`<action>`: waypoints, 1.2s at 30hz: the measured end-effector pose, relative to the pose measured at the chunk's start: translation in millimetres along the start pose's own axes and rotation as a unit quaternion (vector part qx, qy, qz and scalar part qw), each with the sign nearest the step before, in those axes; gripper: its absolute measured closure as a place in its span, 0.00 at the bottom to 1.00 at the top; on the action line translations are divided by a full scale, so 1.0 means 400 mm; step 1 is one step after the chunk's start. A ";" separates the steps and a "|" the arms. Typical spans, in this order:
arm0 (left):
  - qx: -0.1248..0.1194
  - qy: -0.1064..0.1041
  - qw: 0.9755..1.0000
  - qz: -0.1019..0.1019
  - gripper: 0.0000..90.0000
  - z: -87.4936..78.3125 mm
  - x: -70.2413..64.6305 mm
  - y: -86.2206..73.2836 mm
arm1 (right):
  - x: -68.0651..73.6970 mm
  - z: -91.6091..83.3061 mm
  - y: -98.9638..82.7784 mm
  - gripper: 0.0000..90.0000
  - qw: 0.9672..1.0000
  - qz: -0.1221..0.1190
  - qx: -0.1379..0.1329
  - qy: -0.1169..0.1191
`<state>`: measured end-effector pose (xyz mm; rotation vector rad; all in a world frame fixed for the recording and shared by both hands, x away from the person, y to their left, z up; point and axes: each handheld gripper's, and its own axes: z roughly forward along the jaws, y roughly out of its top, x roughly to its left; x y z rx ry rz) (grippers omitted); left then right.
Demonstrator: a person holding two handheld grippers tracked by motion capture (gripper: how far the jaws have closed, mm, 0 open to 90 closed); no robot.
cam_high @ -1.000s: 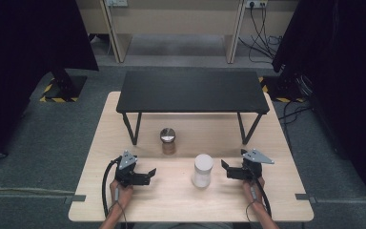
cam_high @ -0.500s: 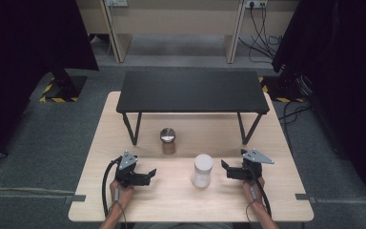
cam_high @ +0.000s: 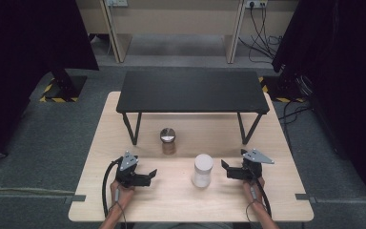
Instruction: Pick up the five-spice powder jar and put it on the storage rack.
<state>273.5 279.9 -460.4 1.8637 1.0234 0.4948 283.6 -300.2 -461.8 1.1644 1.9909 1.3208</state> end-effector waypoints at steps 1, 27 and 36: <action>-0.001 -0.001 1.000 -0.002 0.00 0.000 0.001 -0.001 | 0.000 0.000 0.000 0.02 1.000 0.000 0.000 0.000; -0.019 -0.013 1.000 0.005 0.00 0.003 -0.010 0.049 | -0.001 0.000 -0.002 0.02 1.000 0.000 -0.003 0.002; -0.024 -0.005 0.999 0.020 0.02 0.044 -0.025 0.107 | 0.001 0.000 -0.001 0.02 1.000 -0.003 -0.002 0.001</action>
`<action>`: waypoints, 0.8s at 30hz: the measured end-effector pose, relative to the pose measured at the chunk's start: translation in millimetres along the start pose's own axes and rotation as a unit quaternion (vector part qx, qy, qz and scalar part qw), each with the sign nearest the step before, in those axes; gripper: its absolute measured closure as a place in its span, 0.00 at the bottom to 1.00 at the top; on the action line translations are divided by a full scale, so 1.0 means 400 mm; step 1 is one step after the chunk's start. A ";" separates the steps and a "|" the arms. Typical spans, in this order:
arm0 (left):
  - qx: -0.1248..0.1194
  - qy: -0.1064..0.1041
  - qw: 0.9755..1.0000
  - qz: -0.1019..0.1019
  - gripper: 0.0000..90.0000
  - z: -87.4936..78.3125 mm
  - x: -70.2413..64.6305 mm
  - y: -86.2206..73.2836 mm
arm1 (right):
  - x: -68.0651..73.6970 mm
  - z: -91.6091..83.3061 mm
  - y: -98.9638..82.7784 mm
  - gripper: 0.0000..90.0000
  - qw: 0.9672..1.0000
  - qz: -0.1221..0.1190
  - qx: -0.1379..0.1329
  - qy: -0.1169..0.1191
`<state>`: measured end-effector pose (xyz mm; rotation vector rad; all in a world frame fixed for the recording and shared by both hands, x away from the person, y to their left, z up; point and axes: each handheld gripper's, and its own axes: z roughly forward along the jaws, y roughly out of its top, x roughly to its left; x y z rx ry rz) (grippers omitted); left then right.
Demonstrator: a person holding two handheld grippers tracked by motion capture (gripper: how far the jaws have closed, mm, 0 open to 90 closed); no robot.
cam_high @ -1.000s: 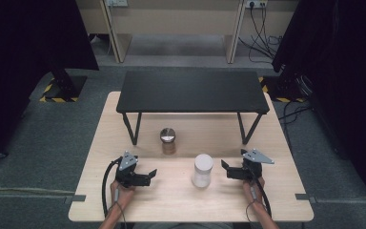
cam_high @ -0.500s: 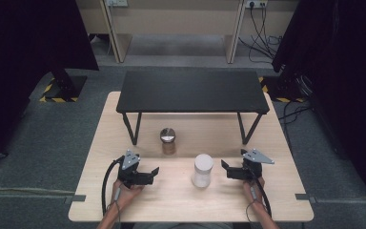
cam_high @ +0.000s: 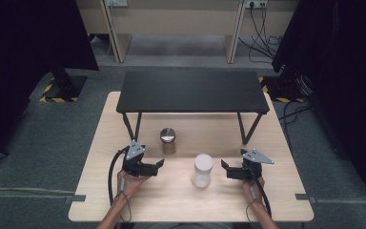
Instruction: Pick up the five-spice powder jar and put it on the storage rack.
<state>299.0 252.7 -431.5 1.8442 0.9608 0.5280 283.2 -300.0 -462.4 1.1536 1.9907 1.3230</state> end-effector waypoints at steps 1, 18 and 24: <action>0.000 0.003 1.000 0.002 0.02 0.006 -0.003 0.005 | 0.001 0.000 -0.001 0.02 1.000 -0.002 -0.001 0.000; 0.018 0.010 1.000 0.005 0.04 0.106 0.005 0.089 | 0.002 0.001 0.001 0.02 1.000 -0.004 0.001 0.001; 0.020 0.012 1.000 0.007 0.05 0.131 -0.006 0.100 | 0.002 0.001 0.001 0.02 1.000 -0.004 0.002 0.001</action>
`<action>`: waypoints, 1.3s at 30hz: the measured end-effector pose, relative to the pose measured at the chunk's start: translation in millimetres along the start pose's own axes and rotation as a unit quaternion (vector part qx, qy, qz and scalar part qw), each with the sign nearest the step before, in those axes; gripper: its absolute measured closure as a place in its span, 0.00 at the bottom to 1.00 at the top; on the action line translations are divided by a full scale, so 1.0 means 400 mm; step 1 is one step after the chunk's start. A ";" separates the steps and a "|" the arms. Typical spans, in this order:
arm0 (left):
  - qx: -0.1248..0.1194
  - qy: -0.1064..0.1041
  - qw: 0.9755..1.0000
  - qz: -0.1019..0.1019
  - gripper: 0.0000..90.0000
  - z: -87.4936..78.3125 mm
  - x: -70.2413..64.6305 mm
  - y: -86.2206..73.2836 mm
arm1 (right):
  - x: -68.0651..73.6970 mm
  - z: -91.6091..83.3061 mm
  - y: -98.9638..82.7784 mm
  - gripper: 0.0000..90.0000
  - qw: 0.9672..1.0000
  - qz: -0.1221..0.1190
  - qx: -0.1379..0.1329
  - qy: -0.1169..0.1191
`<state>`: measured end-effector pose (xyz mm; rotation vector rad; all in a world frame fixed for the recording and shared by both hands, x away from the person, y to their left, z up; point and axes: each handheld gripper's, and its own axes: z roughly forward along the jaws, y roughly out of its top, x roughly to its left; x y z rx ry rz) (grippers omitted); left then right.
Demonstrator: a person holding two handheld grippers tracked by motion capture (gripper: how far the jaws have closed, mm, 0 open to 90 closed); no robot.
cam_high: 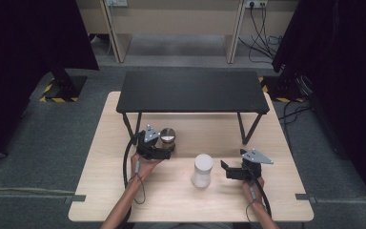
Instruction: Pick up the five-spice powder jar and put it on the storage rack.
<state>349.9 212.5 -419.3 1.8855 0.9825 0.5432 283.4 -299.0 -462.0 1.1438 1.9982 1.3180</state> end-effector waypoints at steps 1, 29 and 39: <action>0.003 0.001 1.000 0.001 0.05 0.005 -0.002 0.005 | 0.000 0.000 0.000 0.02 1.000 0.000 0.000 0.000; 0.011 0.003 1.000 0.003 0.34 0.066 -0.006 0.007 | -0.001 0.000 0.000 0.02 1.000 0.001 -0.001 0.001; 0.010 -0.017 1.000 0.003 0.34 0.023 0.009 0.014 | -0.001 0.000 -0.001 0.02 1.000 0.002 -0.001 0.001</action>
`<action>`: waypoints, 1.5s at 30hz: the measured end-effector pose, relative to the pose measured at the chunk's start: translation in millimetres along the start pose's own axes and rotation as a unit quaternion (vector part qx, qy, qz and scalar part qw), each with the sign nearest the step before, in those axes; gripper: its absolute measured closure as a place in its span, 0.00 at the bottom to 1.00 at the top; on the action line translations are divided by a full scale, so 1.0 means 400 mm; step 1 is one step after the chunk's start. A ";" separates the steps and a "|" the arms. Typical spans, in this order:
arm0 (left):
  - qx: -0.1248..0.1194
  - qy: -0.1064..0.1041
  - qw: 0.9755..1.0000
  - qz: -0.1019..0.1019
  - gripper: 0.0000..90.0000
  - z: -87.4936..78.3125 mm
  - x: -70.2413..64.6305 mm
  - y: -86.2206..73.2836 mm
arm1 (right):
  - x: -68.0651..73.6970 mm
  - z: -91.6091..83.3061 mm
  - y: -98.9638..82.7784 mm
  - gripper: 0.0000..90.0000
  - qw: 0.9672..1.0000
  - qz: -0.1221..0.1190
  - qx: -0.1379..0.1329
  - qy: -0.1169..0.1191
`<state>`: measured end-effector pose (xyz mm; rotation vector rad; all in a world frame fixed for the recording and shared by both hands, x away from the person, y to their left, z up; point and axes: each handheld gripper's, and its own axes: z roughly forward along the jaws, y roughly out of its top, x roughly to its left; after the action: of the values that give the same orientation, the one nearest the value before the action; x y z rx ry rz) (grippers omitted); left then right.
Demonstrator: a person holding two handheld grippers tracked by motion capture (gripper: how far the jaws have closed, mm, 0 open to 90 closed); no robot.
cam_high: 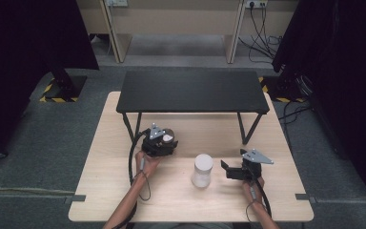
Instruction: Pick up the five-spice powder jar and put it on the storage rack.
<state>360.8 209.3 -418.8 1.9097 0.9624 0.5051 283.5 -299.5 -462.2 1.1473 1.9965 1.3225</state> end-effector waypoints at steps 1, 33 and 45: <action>-0.001 -0.005 1.000 -0.003 0.34 -0.008 0.003 0.001 | 0.000 0.000 0.000 0.02 1.000 0.000 0.000 0.000; -0.014 -0.072 0.997 0.005 0.34 -0.160 0.004 0.052 | 0.002 0.000 0.001 0.02 1.000 -0.002 0.001 -0.001; -0.013 -0.102 0.994 0.026 0.34 -0.202 -0.016 0.109 | 0.003 0.000 0.001 0.02 1.000 -0.001 0.001 -0.003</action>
<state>320.8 235.9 -340.3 1.9237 0.7712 0.3419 283.1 -298.5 -461.9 1.1473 1.9952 1.3156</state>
